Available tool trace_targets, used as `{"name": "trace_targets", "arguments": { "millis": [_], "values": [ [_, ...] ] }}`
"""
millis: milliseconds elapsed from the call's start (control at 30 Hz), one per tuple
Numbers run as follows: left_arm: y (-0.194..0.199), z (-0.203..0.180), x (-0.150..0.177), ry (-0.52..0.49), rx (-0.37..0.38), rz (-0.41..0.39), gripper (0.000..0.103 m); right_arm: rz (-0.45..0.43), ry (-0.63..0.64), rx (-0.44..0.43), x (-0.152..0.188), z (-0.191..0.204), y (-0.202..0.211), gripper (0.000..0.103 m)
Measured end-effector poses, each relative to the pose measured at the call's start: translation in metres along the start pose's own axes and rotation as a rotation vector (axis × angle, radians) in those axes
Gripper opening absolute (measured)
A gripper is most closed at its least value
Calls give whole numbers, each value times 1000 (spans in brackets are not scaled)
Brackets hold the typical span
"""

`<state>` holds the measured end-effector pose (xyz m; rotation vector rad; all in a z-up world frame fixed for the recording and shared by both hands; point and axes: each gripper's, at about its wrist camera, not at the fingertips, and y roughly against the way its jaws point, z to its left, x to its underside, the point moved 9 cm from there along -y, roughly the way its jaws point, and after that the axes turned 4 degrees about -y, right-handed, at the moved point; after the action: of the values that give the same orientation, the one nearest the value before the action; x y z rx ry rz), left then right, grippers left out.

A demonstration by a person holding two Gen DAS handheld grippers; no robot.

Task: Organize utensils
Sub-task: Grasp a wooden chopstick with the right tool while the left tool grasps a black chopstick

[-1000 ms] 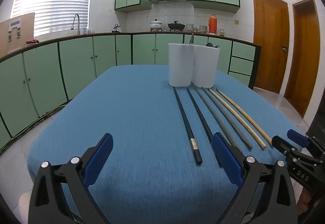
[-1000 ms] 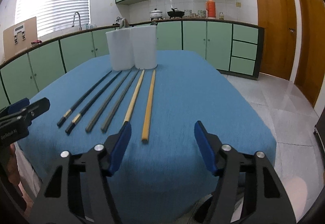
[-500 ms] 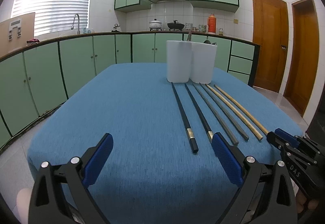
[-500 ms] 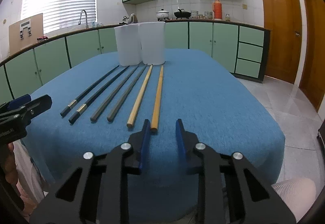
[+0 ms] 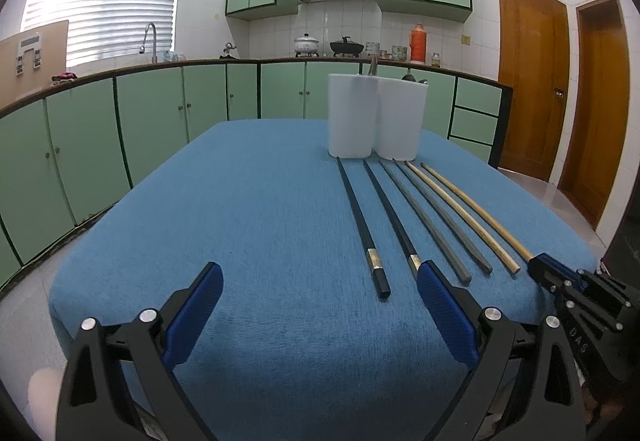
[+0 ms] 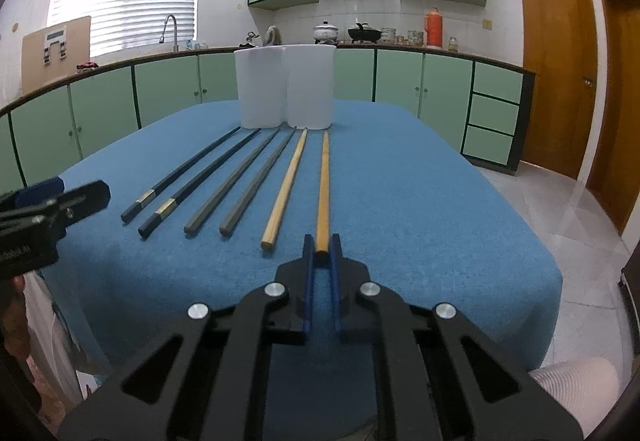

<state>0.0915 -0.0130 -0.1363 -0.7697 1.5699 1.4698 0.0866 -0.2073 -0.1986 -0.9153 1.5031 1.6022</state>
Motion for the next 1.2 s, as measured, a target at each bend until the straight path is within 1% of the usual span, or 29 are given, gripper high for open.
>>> {"name": "trace_targets", "arguments": {
  "millis": [33, 100, 167, 233, 333, 500, 567, 667, 800, 867, 900, 1200],
  "values": [
    [-1, -1, 1, -4, 1, 3, 94, 1, -6, 0, 0, -2, 0, 6],
    [-3, -3, 3, -16, 3, 12, 88, 3, -11, -2, 0, -3, 0, 6],
    [-6, -7, 6, -37, 6, 30, 78, 4, -10, -6, 0, -2, 0, 6],
    [-9, -9, 9, -51, 10, 42, 73, 5, -10, -10, 0, -1, 0, 6],
    [-12, -11, 12, -61, 21, 56, 62, 5, -12, -11, 0, -1, -1, 6],
    [-15, -18, 12, -66, 34, 60, 56, 5, -15, -14, 0, 0, -1, 6],
    [-17, -21, 12, -65, 40, 62, 45, 5, -15, -14, 0, 0, -1, 6],
    [-18, -27, 12, -67, 48, 62, 36, 5, -18, -19, 0, 0, -1, 6],
    [-18, -33, 13, -72, 50, 58, 26, 2, -22, -23, 0, -2, -2, 7],
    [-18, -37, 13, -82, 55, 57, 11, -1, -22, -23, 0, -3, -2, 7],
    [-17, -38, 13, -84, 55, 57, 8, -3, -23, -22, 0, -3, -2, 7],
    [-15, -39, 14, -79, 45, 55, 7, -21, -1, -1, 3, 1, -2, 7]
  ]
}}
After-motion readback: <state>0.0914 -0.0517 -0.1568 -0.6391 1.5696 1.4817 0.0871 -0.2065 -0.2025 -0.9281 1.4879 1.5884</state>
